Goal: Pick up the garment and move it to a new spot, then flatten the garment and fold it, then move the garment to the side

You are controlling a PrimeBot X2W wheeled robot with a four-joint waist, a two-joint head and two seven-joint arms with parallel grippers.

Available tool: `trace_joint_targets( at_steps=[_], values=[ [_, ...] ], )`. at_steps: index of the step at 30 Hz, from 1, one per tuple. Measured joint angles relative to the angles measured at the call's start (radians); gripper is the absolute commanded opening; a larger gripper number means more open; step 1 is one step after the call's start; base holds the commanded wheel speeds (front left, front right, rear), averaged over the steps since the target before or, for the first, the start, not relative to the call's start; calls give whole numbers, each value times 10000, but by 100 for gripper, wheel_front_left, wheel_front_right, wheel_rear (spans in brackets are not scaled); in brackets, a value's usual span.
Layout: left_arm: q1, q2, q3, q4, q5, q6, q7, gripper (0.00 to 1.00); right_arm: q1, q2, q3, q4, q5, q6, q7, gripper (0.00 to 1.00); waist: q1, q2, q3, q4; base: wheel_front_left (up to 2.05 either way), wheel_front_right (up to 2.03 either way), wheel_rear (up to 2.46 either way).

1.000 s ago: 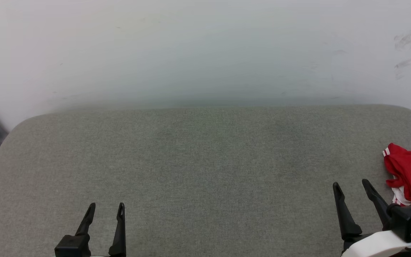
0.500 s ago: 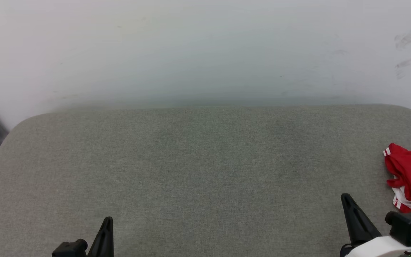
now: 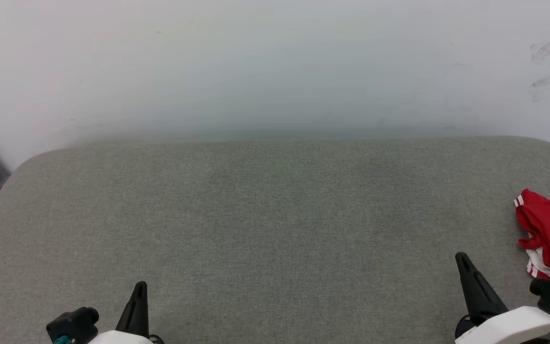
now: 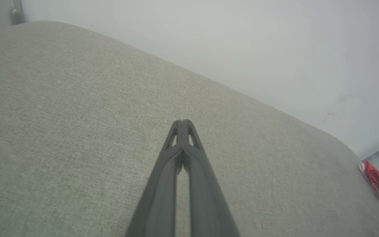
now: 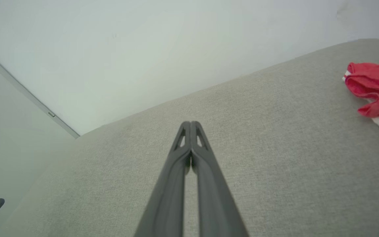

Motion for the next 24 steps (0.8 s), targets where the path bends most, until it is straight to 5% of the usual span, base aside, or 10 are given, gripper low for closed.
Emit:
trace_joint_targets(
  at_steps=[24],
  values=[
    [-671, -389, 694, 318, -3225, -583, 878, 0, -693, -52, -134, 872, 3661, 0, 84, 0, 0, 0, 171, -40, 0, 0, 0]
  ],
)
